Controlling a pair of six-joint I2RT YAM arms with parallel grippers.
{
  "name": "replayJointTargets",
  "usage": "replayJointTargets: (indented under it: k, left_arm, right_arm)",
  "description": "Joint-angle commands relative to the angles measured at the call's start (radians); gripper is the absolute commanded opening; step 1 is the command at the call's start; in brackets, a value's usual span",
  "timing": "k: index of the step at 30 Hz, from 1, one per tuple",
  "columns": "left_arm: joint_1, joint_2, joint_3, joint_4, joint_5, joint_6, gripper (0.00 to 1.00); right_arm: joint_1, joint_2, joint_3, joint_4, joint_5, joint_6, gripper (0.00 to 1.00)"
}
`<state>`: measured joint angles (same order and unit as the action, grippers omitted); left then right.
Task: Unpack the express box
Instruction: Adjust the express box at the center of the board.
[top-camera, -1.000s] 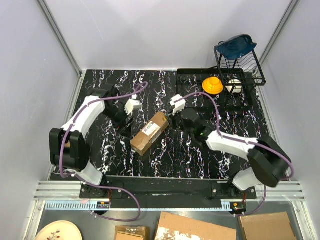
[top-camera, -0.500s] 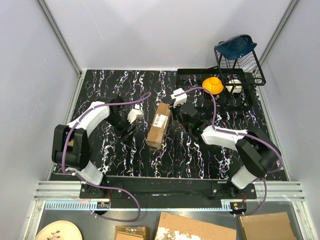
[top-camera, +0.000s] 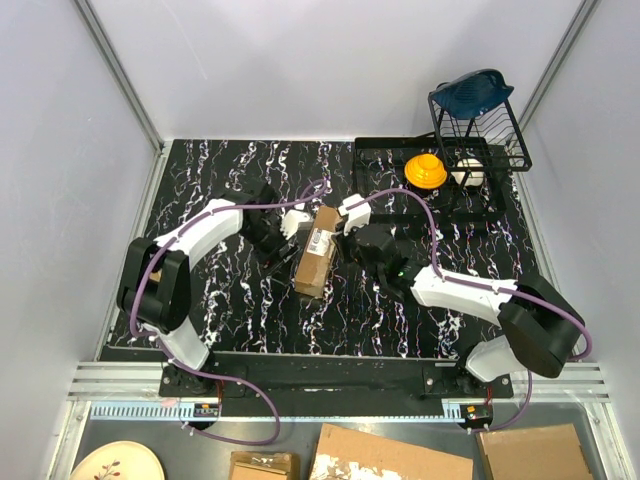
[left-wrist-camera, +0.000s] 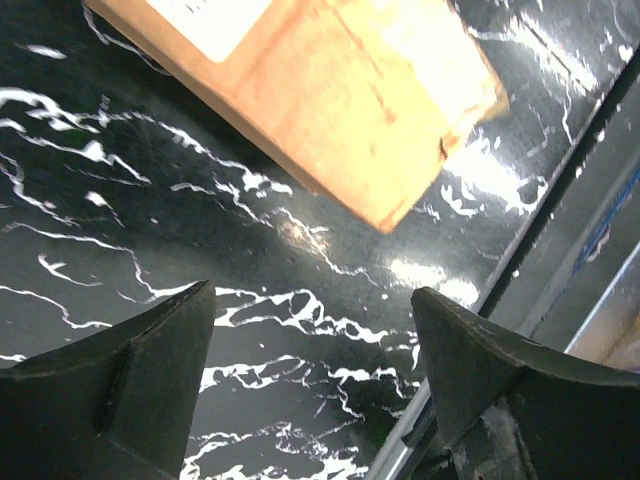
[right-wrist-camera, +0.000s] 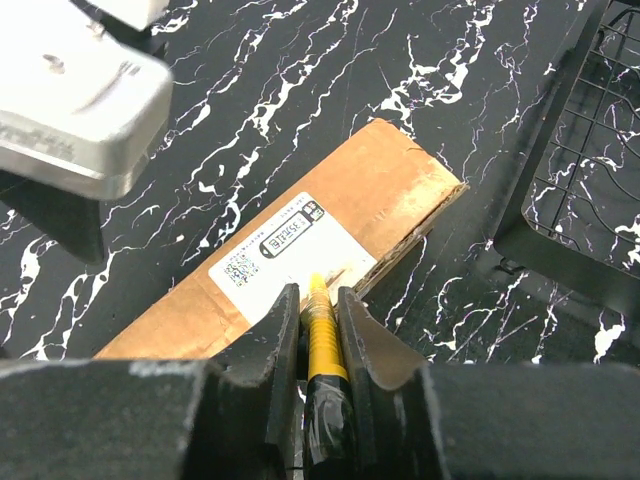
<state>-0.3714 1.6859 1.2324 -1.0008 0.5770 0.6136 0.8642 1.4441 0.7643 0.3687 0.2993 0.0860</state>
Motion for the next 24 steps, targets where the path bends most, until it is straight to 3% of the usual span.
replayJointTargets:
  k: [1, 5, 13, 24]
  left_arm:
    - [-0.014, 0.006, 0.059, 0.155, -0.017, -0.153, 0.83]
    - [-0.044, 0.029, 0.081, 0.227, -0.08, -0.235, 0.83]
    - [-0.109, 0.064, 0.055, 0.223, -0.042, -0.267, 0.83]
    - [-0.054, 0.0, -0.054, 0.146, -0.213, -0.124, 0.83]
  right_arm:
    - [0.001, -0.002, 0.004, -0.063, 0.012, 0.026, 0.0]
    - [0.018, 0.002, 0.007, -0.085, 0.004, 0.044, 0.0]
    - [0.065, -0.021, 0.016, -0.149, 0.034, 0.084, 0.0]
    - [0.107, -0.097, 0.035, -0.261, 0.041, 0.13, 0.0]
